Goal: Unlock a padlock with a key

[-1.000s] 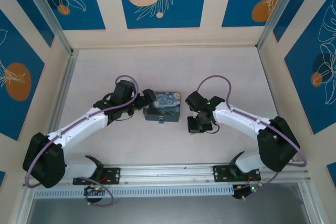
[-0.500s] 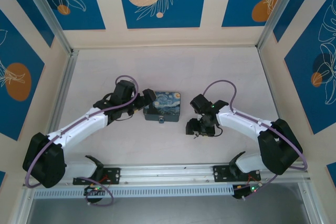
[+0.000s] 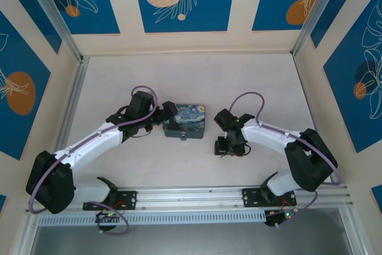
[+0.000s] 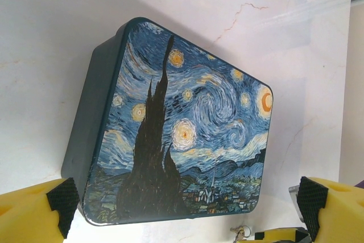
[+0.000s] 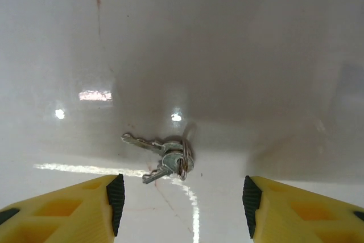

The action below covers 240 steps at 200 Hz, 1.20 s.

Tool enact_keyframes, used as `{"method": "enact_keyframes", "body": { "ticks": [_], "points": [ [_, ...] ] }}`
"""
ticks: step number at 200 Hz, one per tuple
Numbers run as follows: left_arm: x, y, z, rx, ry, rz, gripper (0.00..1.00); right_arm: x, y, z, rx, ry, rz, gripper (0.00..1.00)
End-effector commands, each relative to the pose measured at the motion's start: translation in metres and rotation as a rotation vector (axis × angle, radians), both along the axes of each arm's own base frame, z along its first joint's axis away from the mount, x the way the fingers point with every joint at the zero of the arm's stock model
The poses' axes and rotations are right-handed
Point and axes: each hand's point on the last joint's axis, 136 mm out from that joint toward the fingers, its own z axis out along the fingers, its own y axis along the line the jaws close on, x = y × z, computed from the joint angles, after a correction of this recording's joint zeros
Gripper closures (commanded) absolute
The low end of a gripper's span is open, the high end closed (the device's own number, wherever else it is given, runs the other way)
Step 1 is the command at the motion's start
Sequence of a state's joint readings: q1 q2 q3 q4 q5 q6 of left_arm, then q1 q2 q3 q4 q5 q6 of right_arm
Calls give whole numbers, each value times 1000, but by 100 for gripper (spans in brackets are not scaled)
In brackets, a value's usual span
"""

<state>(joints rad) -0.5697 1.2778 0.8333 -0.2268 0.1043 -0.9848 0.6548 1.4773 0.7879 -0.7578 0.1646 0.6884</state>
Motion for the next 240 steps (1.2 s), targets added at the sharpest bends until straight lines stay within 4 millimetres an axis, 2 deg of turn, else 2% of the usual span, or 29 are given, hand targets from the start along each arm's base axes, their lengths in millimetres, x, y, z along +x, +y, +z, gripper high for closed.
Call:
{"method": "enact_keyframes", "body": {
  "ticks": [1, 21, 78, 96, 129, 177, 240],
  "points": [
    [2, -6, 9, -3, -11, -29, 0, 5, 1, 3, -51, -13, 51, 42],
    [3, -7, 9, -2, -10, -31, 0, 6, 2, -2, -88, -4, 78, 46],
    [3, -7, 8, -1, -13, -31, 0, 2, 3, -13, -135, 34, 112, 68],
    [2, -7, 8, -1, -13, -32, 0, 0, 3, -13, -137, 35, 109, 77],
    [3, -7, 8, -3, -13, -30, 0, -1, 3, -11, -129, 33, 100, 86],
    [2, -7, 10, -6, -19, -34, 0, -2, 5, -4, -100, 22, 84, 96],
    [2, -7, 9, -5, -16, -33, 0, -4, 7, 4, -52, 7, 58, 100]
  ]
}}
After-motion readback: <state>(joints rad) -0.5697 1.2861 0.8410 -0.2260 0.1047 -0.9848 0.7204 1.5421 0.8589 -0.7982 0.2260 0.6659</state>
